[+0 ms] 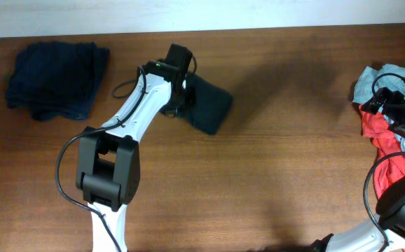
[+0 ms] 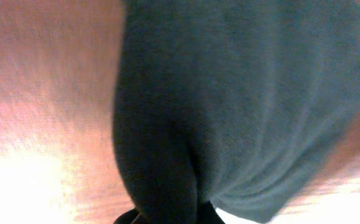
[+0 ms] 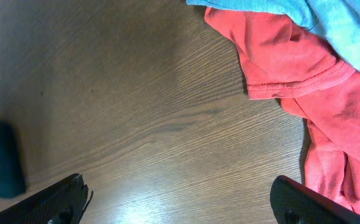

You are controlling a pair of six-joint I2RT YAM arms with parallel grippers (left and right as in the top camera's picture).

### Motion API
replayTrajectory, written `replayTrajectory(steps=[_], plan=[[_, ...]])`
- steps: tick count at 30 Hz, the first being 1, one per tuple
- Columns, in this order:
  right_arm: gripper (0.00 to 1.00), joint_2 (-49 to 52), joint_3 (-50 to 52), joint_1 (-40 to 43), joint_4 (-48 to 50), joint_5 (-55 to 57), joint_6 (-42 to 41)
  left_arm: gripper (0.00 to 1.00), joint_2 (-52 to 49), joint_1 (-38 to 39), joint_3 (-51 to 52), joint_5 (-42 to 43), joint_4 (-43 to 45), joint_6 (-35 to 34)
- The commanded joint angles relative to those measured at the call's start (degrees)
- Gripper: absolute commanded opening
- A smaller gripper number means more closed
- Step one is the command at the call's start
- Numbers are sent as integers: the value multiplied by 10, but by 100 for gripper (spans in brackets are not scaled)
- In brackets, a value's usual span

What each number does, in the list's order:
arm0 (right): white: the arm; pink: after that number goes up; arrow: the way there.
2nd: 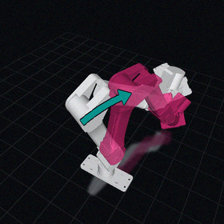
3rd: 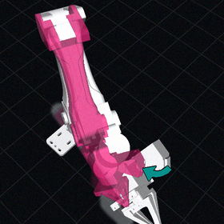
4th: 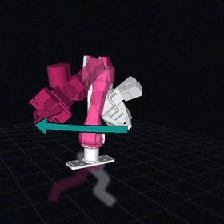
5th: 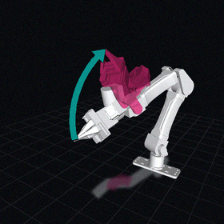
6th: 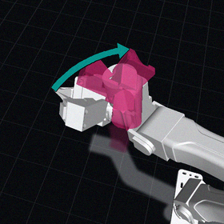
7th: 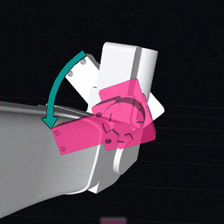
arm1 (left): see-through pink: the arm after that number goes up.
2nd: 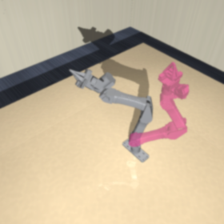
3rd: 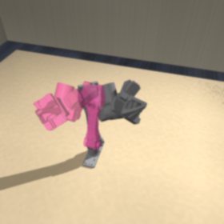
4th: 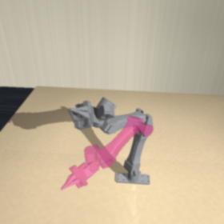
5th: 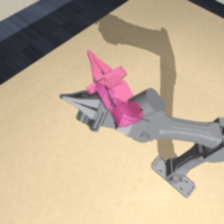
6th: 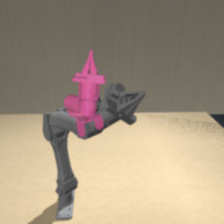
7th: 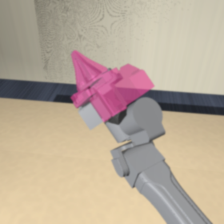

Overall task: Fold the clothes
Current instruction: 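Carry the black bundle with the left gripper onto the navy stack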

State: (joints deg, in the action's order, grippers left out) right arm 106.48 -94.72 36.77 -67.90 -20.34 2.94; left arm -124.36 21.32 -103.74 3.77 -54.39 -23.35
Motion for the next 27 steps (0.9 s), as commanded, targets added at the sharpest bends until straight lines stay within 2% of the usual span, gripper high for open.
replayTrajectory(steps=[1,6,9,21,27], plan=[[99,-2,-3,0,0,7,-4,1,7,-1,-32,-17,10,26],[99,-2,-3,0,0,7,-4,1,7,-1,-49,-20,31,114],[99,-2,-3,0,0,7,-4,1,7,-2,-50,-51,38,123],[99,-2,-3,0,0,7,-4,1,7,-6,-63,-59,59,123],[99,-2,-3,0,0,7,-4,1,7,-13,-81,-39,76,57]])
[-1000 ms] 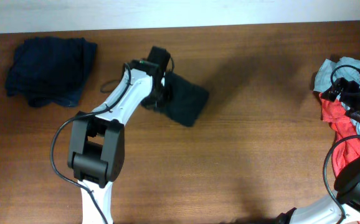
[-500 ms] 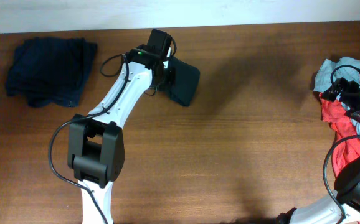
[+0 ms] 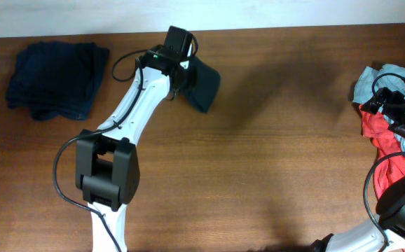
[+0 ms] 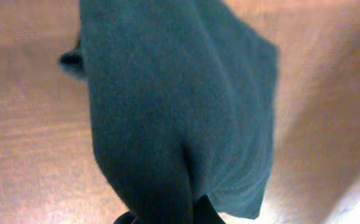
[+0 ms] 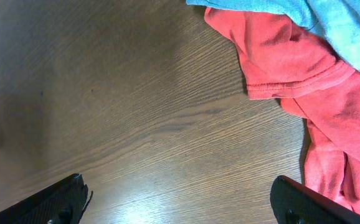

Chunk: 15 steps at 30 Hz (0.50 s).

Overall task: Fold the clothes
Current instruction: 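Carry the black bundle with the left gripper onto the navy stack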

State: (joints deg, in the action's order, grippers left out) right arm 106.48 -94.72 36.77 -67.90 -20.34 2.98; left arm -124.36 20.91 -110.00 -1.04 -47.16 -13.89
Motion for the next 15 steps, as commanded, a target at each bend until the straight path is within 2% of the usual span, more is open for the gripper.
replayTrajectory(steps=[1,6,15], plan=[[99,-2,-3,0,0,7,-5,1,7,-10,-19,21,5,-50],[99,-2,-3,0,0,7,-5,1,7,-26,-19,57,5,-80],[99,-2,-3,0,0,7,-5,1,7,-83,-19,185,27,-121]])
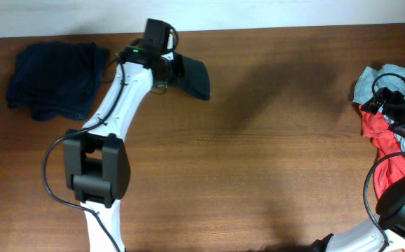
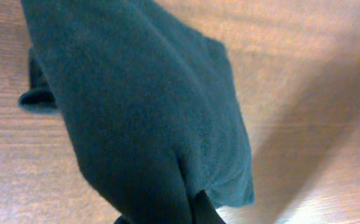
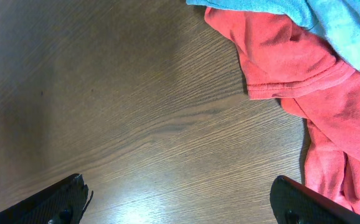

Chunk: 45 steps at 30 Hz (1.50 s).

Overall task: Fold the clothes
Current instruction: 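Carry the black bundle with the left gripper onto the navy stack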

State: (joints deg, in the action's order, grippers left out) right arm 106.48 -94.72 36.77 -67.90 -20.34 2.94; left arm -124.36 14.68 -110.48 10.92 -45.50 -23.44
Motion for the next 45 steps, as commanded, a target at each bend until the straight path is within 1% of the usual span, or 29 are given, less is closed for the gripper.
replayTrajectory(steps=[1,9,11,19,23,25,29,33,36,40,43,45], plan=[[99,-2,-3,0,0,7,-4,1,7,-26,-14,79,15,-29],[99,-2,-3,0,0,7,-4,1,7,-65,-18,179,86,-96],[99,-2,-3,0,0,7,-4,1,7,-70,-26,183,91,-110],[99,-2,-3,0,0,7,-4,1,7,-80,-81,182,79,-113],[99,-2,-3,0,0,7,-4,1,7,-85,-105,183,48,-113],[99,-2,-3,0,0,7,-4,1,7,-85,-115,182,32,-99],[99,-2,-3,0,0,7,-4,1,8,-90,-144,152,-1,-78],[99,-2,-3,0,0,7,-4,1,8,-113,-184,144,-43,-75],[99,-2,-3,0,0,7,-4,1,8,-138,-217,144,-76,-59],[99,-2,-3,0,0,7,-4,1,8,-169,-249,138,-97,-32],[99,-2,-3,0,0,7,-4,1,8,-189,-254,112,-90,-25],[99,-2,-3,0,0,7,-4,1,7,-199,-254,70,-86,-19]])
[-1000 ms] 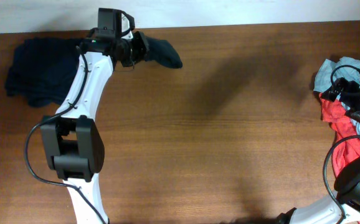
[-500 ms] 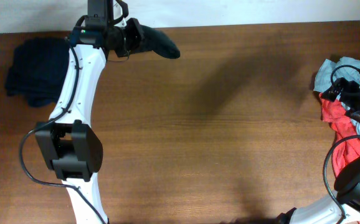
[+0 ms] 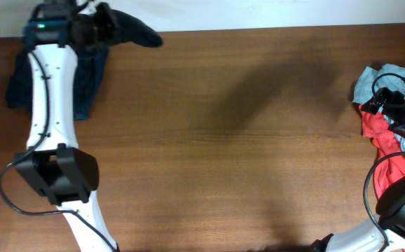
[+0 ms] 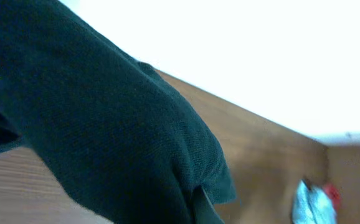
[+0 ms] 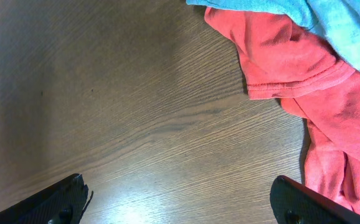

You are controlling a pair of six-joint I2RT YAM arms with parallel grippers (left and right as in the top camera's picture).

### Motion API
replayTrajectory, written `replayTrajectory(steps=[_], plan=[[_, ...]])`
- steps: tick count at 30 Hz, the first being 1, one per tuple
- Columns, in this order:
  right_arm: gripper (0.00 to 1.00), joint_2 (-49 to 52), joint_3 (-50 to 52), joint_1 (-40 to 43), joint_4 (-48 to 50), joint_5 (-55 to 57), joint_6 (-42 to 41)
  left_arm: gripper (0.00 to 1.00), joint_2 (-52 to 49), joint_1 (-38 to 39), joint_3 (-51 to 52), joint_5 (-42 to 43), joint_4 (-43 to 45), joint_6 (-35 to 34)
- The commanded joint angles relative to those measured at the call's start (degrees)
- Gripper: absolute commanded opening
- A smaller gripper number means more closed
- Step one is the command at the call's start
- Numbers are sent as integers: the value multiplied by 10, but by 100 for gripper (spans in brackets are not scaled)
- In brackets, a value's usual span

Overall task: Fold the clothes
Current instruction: 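Carry the black bundle with the left gripper onto the navy stack, then lower and release the black bundle on the navy stack with the left gripper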

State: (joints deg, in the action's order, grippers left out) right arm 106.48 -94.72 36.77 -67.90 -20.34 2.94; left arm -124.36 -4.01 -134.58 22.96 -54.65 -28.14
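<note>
My left gripper is at the table's far left corner, shut on a folded dark teal garment that hangs out to the right over the back edge. In the left wrist view the same garment fills the frame, and one fingertip shows under it. A folded navy garment lies on the table beneath that arm. My right gripper stands open over bare wood, next to a red garment and a light blue one.
A heap of unfolded clothes, red and light blue, lies at the table's right edge under the right arm. The wooden table stretches between the two arms. A white wall borders the table's far edge.
My left gripper has moved left with the teal garment, from the back middle-left of the table to above the navy pile at the far left corner. The right arm has not moved.
My left gripper held the folded teal garment over the table left of centre. Then it held it nearer the back edge, then further left along that edge. Now it holds it at the far left corner, over the folded navy garment. The right gripper stayed open by the heap.
</note>
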Motion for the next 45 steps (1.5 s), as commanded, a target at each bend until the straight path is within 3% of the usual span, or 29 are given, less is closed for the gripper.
replayTrajectory(steps=[1,6,15,28,32,45], plan=[[99,-2,-3,0,0,7,-4,1,7,-17,-13,-70,9,36],[99,-2,-3,0,0,7,-4,1,6,-40,-13,-124,58,60],[98,-2,-3,0,0,7,-4,1,-26,-71,-13,-130,206,42],[99,-2,-3,0,0,7,-4,1,-152,-115,-13,-153,398,35],[99,-2,-3,0,0,7,-4,1,-200,-127,-13,-153,403,36],[99,-2,-3,0,0,7,-4,1,-252,-169,-13,-146,254,36]])
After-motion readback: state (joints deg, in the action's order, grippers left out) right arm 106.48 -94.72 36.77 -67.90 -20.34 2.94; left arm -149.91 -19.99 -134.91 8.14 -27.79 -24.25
